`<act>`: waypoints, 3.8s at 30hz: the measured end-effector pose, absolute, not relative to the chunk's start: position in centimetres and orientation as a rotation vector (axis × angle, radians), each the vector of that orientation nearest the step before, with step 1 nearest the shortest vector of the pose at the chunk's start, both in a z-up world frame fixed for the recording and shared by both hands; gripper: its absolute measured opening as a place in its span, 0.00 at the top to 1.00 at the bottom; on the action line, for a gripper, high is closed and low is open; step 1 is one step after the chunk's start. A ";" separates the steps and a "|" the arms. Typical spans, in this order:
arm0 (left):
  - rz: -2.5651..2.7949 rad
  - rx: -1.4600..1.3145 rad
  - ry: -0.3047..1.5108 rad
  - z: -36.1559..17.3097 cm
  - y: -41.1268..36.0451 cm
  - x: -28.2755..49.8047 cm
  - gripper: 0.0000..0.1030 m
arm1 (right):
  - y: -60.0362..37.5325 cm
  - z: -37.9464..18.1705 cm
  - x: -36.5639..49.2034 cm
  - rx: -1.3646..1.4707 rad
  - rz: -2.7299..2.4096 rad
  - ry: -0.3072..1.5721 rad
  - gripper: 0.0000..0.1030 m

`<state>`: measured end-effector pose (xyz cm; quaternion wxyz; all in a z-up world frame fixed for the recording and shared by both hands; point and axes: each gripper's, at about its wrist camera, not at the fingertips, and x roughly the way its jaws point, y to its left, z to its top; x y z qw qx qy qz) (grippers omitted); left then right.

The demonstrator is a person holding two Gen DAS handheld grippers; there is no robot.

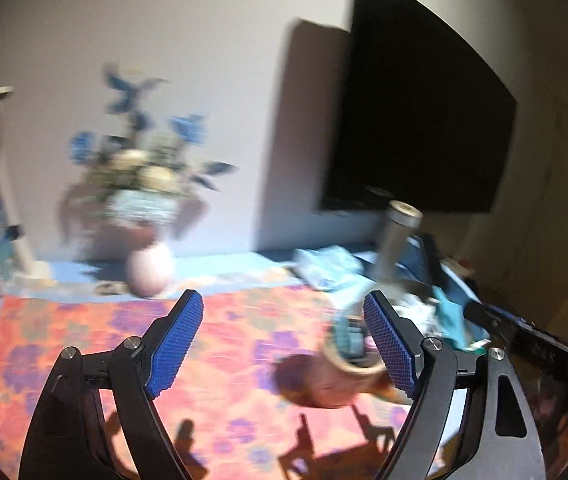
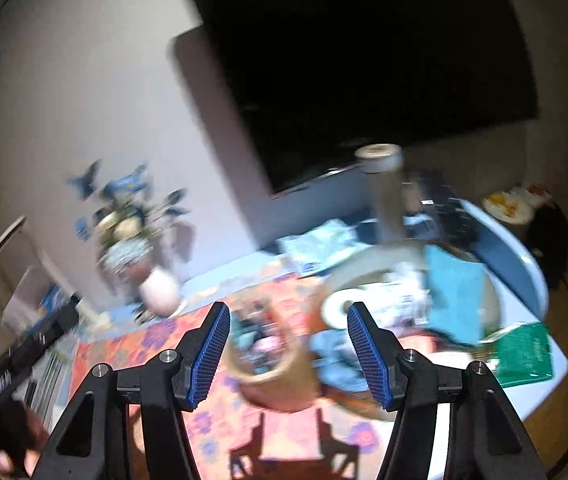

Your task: Organize soft objects

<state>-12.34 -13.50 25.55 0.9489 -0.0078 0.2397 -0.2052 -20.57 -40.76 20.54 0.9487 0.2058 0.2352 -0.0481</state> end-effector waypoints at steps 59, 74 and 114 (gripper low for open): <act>0.004 0.014 0.703 4.1 -2.6 -1.9 0.04 | -20.7 3.7 -5.4 0.095 -0.009 0.604 0.13; -0.003 0.007 0.715 3.9 -2.6 -1.8 0.04 | -20.6 3.7 -5.5 0.086 -0.020 0.606 0.06; -0.023 0.009 0.727 3.8 -2.8 -1.8 0.04 | -20.6 3.5 -5.1 0.071 -0.027 0.618 0.01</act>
